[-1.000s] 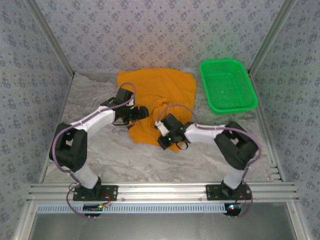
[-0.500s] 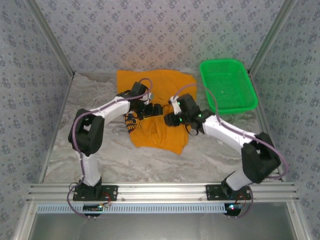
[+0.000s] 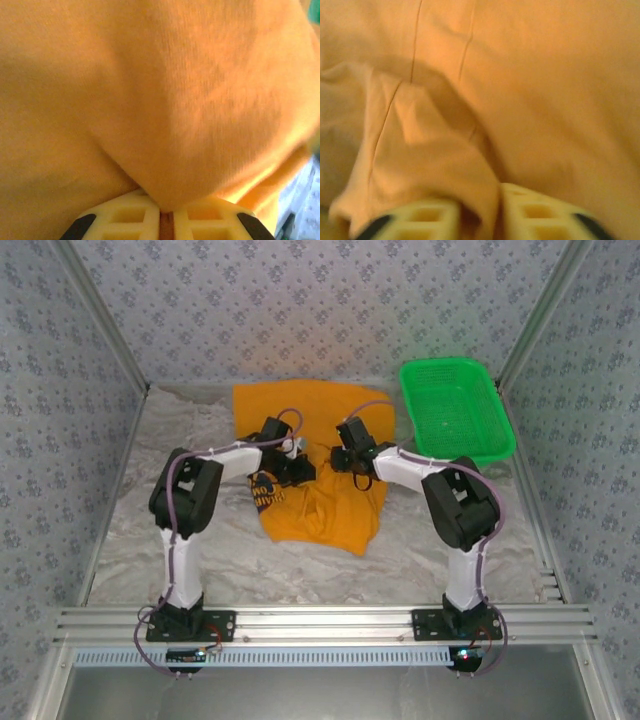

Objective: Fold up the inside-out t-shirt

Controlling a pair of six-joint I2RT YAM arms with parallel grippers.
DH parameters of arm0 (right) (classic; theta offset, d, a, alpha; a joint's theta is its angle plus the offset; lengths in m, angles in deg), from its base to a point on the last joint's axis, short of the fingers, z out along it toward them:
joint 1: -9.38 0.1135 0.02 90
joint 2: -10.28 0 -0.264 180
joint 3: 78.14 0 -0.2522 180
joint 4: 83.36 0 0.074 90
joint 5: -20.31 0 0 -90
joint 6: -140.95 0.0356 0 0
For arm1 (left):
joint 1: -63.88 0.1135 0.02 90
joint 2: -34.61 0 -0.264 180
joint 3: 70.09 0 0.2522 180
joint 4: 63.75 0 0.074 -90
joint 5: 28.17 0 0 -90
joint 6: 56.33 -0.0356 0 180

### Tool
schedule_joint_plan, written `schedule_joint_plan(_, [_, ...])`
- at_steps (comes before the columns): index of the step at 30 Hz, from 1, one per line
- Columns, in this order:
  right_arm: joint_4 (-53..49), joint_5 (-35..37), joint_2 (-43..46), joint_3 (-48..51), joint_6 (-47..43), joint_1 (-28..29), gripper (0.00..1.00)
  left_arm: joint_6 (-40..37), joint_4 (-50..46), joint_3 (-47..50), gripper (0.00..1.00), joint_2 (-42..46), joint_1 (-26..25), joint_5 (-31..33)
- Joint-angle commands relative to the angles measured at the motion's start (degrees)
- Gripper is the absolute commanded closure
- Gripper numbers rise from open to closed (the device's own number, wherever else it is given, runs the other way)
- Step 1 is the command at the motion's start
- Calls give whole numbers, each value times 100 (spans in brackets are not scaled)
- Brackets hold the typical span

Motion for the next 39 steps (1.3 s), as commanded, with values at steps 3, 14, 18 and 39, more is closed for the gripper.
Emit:
schedule_joint_plan(3, [-135,32,779,783,-35,-95,100,286,482,1377,75,1475,-626,-612])
schedule_joint_plan(14, [-1564,-831,2174,1361,-921,-301,56,-43,-586,811,44,1687,-738,714])
schedule_joint_plan(18, [-1731,-784,2476,1167,-114,-235,60,-124,-703,118,56,1131,-648,798])
schedule_joint_plan(39, [-243,77,492,806,-206,463,79,-264,-455,-274,100,483,-273,867])
